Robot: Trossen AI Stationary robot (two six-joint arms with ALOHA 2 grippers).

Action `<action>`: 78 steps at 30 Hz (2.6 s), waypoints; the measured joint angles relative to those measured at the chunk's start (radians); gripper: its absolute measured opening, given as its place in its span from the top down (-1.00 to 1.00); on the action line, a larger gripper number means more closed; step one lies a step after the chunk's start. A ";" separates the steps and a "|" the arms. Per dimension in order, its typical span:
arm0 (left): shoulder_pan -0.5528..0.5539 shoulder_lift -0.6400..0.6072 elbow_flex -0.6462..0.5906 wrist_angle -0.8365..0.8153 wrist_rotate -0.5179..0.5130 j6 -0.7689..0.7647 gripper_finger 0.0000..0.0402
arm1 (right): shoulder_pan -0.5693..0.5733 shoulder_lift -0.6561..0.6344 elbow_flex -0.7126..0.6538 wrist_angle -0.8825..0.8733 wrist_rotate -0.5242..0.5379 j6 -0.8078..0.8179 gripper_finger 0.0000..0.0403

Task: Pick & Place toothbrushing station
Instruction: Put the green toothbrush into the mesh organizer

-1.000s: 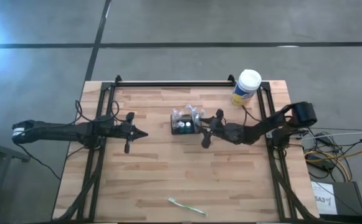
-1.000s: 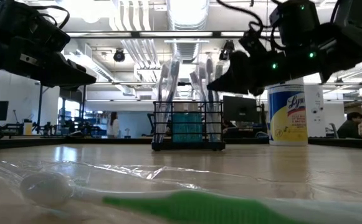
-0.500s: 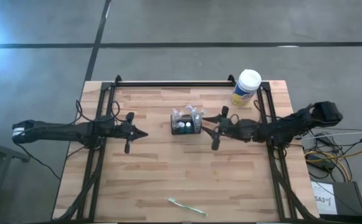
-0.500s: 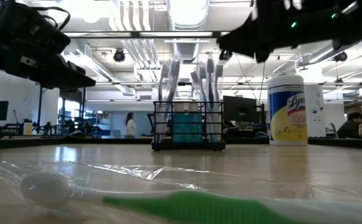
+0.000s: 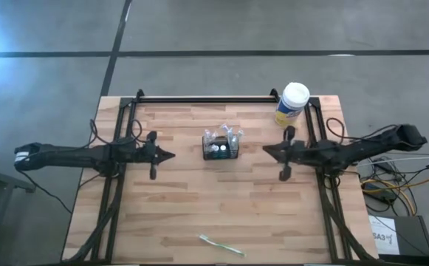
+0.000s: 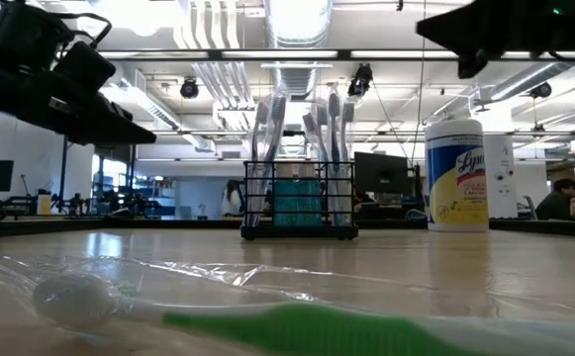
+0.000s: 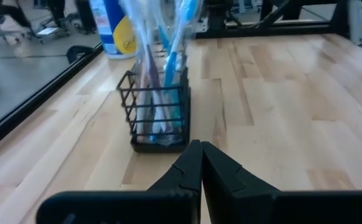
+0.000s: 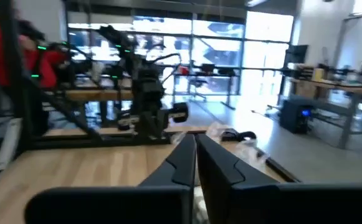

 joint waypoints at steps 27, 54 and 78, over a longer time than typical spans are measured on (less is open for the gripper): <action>0.003 -0.155 -0.031 0.192 0.263 0.021 0.96 | 0.000 -0.402 -0.231 -0.035 -0.121 0.045 0.96; 0.003 -0.154 -0.032 0.108 0.256 -0.007 0.96 | 0.238 0.185 0.352 -0.652 0.049 0.387 0.96; 0.003 -0.154 -0.032 0.057 0.265 -0.246 0.96 | 0.398 1.333 1.497 -1.243 -0.215 0.861 0.90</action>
